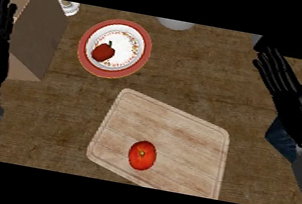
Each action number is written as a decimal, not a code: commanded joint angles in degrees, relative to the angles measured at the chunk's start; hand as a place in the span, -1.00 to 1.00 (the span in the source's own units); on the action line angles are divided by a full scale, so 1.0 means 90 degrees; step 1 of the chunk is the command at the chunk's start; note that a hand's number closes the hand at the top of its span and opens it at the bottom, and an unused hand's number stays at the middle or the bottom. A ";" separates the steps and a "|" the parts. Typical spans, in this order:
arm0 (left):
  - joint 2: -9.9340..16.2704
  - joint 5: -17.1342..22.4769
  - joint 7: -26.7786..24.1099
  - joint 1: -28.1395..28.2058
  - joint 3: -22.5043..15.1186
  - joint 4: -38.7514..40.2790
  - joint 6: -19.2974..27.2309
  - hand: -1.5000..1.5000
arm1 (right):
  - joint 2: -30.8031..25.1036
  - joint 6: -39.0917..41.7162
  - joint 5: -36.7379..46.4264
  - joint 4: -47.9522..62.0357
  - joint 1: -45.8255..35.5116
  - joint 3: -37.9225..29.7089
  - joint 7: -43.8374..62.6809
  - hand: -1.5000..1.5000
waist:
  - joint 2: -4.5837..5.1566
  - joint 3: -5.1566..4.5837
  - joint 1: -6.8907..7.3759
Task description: Pick the tomato from the cutting board and place it in the basket
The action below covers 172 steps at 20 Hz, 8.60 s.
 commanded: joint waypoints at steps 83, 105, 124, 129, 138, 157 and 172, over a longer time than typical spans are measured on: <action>-0.0653 0.0306 0.1260 0.2621 -0.0721 0.1596 -0.2081 0.00 | 0.1796 0.1985 0.5447 -0.1344 -0.1930 0.4255 0.6025 -1.00 | 0.0119 -0.0050 -0.0015; -0.0696 0.0078 0.1718 0.2483 -0.0428 0.1319 -0.2168 0.00 | 0.2473 0.2480 0.6939 -0.0163 -0.1160 0.4142 0.5139 -1.00 | 0.0116 -0.0049 -0.0026; -0.0946 -0.0137 0.1516 0.2546 -0.0306 0.1467 -0.2258 0.00 | 0.2753 0.2135 0.8236 0.0847 -0.1303 0.3987 0.3642 1.00 | 0.0121 -0.0049 -0.0006; -0.0815 -0.0036 0.1424 0.2738 -0.0202 0.1471 -0.2576 0.00 | 0.3028 0.1643 0.8776 0.1463 -0.1155 0.4181 0.3317 1.00 | 0.0127 -0.0050 0.0016; -0.0814 -0.0056 0.1654 0.3169 -0.0145 0.0960 -0.2348 0.00 | 0.2987 0.0826 0.8746 0.1794 -0.0786 0.1141 0.7199 1.00 | 0.0077 -0.0059 -0.0441; -0.0810 -0.0047 0.1578 0.3105 -0.0158 0.0912 -0.2533 0.00 | 0.3529 -0.1316 1.1318 -0.1646 -0.2649 -0.0672 0.9596 1.00 | 0.0054 -0.0058 -0.0105; -0.1119 -0.0345 0.1689 0.3168 -0.0403 0.0825 -0.2292 0.00 | 0.2116 0.1204 1.1019 -0.2235 -0.4151 -0.3527 0.8927 1.00 | 0.0072 -0.0052 -0.0097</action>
